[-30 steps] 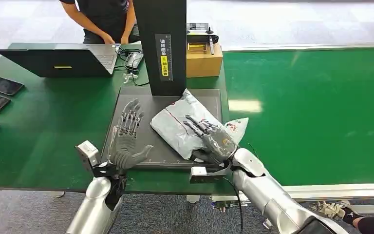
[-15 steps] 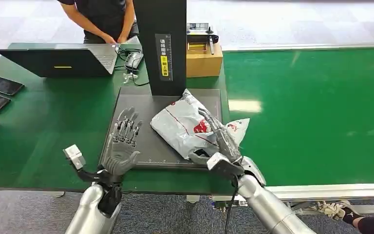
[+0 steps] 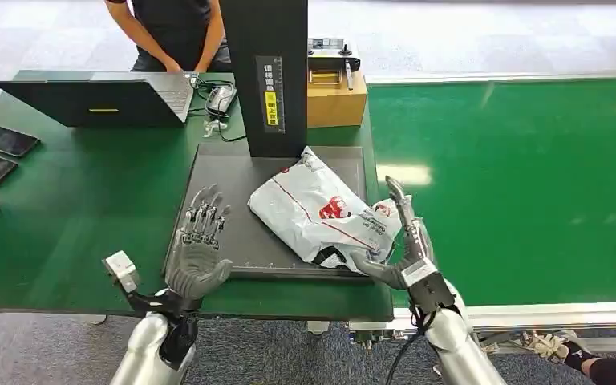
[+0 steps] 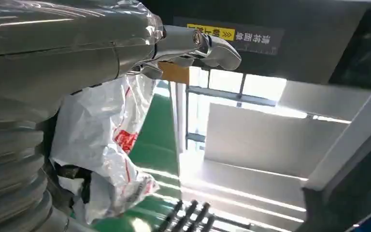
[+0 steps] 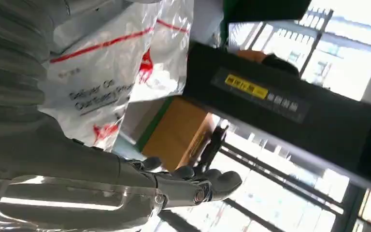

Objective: Moved the parcel from conveyor to table for the left to box.

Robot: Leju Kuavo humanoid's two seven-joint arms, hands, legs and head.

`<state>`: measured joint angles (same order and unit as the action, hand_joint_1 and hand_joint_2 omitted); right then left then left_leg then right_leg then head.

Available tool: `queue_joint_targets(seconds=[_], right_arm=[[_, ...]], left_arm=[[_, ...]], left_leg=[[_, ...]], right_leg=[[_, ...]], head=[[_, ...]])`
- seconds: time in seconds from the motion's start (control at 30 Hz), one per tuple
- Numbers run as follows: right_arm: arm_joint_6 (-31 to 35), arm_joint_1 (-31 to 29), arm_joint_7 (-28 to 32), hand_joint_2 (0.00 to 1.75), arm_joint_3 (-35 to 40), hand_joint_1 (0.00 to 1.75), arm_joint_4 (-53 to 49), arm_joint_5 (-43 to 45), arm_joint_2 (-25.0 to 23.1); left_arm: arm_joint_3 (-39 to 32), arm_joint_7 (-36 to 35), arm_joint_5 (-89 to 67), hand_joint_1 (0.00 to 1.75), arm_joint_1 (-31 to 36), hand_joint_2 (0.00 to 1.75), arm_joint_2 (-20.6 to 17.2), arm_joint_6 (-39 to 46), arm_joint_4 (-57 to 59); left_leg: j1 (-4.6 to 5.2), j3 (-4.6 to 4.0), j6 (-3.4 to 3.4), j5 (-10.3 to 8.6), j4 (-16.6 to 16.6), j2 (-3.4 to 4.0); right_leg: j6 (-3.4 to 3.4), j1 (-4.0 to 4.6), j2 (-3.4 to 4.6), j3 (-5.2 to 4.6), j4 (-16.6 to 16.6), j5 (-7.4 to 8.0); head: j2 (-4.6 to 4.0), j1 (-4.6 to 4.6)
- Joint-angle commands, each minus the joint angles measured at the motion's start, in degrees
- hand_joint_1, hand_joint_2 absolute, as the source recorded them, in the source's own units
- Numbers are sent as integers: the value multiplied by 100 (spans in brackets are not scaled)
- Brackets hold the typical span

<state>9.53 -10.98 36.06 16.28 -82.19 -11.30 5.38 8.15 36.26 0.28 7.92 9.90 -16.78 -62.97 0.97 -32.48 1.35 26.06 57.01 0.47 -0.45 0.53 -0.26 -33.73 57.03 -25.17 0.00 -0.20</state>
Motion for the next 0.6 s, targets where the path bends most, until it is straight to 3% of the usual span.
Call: queue_joint_targets(seconds=[0.03,0.27,0.47,0.6], right_arm=[[175,1034,-15,175,-1707,0,-1010,24,-591],[110,1345,-275,175,-2396,0,-1336,102,-938],[-94,1291,-392,175,-2728,0,-1416,-98,-1197],[-206,1206,-465,175,-2718,0,-1306,-242,-1236]], left_arm=[[470,-9,-1442,0,109,175,-56,1050,-152],[587,-39,-1833,0,400,175,138,1337,199],[1005,30,-2578,0,1204,175,287,1839,1079],[1330,-411,-3227,0,1774,175,333,2339,1746]], left_leg=[[-4,2,-12,-1,-3,-30],[-5,10,-21,0,-7,-38],[-3,0,-14,-3,-2,-36],[-3,2,-15,-6,-3,-38]], right_leg=[[5,2,-25,9,-2,-8],[10,1,-28,18,-7,-9],[7,0,-29,7,-3,-6],[8,0,-31,9,-5,-2]], head=[[0,0],[0,0],[0,-2],[0,0]])
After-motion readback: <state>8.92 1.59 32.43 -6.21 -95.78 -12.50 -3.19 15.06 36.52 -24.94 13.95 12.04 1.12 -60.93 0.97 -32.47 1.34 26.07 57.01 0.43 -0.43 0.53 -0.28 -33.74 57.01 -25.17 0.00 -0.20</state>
